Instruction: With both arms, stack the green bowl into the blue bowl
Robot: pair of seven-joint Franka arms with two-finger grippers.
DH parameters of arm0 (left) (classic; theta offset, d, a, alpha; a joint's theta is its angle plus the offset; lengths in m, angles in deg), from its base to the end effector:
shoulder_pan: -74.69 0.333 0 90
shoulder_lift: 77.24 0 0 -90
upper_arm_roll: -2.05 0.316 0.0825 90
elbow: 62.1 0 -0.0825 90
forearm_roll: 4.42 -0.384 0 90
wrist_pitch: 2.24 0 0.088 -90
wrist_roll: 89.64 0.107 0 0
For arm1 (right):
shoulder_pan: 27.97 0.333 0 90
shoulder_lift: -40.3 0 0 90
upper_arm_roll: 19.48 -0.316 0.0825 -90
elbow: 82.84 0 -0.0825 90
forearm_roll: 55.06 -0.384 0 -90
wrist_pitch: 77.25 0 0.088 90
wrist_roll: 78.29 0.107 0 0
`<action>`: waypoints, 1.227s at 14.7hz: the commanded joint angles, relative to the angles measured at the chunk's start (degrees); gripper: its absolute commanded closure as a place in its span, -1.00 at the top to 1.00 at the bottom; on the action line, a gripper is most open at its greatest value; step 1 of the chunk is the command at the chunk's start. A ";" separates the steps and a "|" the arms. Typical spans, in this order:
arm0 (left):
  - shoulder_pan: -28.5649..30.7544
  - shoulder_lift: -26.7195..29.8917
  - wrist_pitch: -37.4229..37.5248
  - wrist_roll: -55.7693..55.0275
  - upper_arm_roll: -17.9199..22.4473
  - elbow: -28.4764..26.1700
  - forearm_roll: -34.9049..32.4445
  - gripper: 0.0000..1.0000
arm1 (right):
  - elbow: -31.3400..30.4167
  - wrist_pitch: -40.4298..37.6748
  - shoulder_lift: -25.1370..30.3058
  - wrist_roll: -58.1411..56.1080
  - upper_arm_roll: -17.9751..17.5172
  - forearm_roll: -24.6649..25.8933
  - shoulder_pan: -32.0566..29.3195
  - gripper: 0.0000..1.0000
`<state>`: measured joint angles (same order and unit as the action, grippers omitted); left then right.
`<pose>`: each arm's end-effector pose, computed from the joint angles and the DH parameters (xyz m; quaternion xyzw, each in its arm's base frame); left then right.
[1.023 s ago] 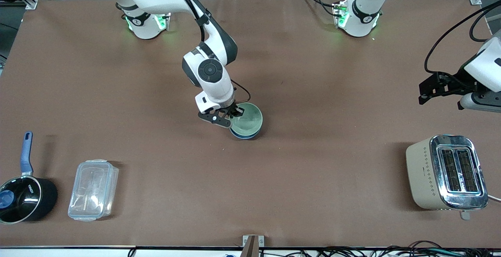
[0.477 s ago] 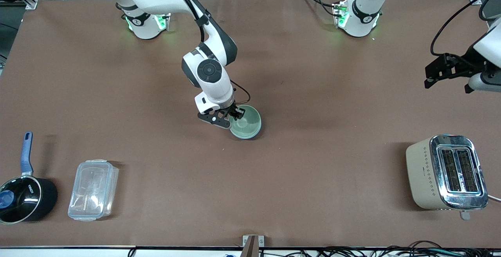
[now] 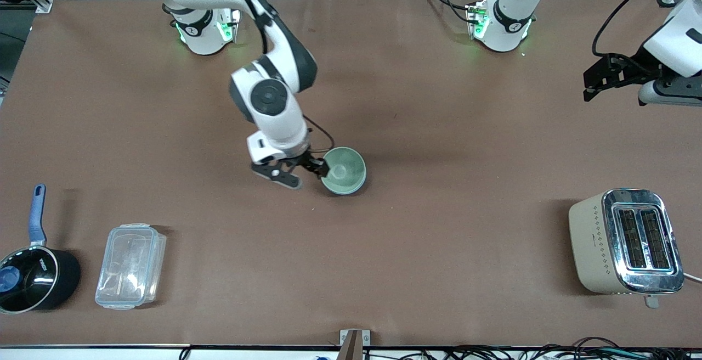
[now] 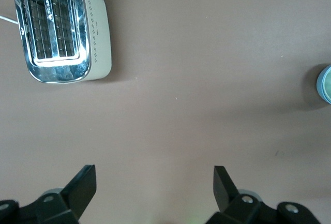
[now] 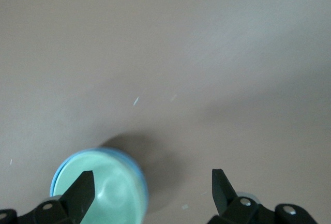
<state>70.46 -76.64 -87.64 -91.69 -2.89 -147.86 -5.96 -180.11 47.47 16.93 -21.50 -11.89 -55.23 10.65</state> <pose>0.5368 -0.0839 0.6578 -0.9980 0.0610 -0.0034 0.0136 0.5683 0.3525 0.3672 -0.9751 0.2173 -0.0441 0.0081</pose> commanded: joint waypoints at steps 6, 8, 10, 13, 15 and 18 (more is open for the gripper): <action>-0.60 1.59 -0.12 -2.16 -2.18 -2.13 -0.21 1.00 | 2.59 -18.61 14.13 -18.62 12.17 2.28 -5.47 1.00; -0.34 1.77 0.14 -1.37 -2.18 -2.04 -0.30 1.00 | 6.11 -23.97 15.62 -23.88 12.63 2.28 -8.98 1.00; 0.27 1.86 1.02 1.60 -1.83 -1.87 -0.30 1.00 | 9.27 -29.33 17.38 -29.95 11.57 2.10 -14.08 1.00; 3.16 1.86 1.37 4.17 -1.04 -1.52 -0.13 1.00 | 12.54 -37.33 20.72 -37.77 6.76 1.84 -24.16 1.00; 3.35 1.60 1.46 4.08 -0.95 -1.34 -0.12 1.00 | 12.72 -40.50 24.14 -43.66 1.40 1.58 -32.52 1.00; 2.92 0.98 1.37 3.20 -1.21 -0.82 -0.21 1.00 | 12.10 -42.01 26.27 -48.86 0.93 1.49 -35.63 1.00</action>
<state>73.96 -76.10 -86.78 -88.10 -3.81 -148.67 -5.96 -166.62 5.68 41.73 -67.70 -8.91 -53.81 -22.57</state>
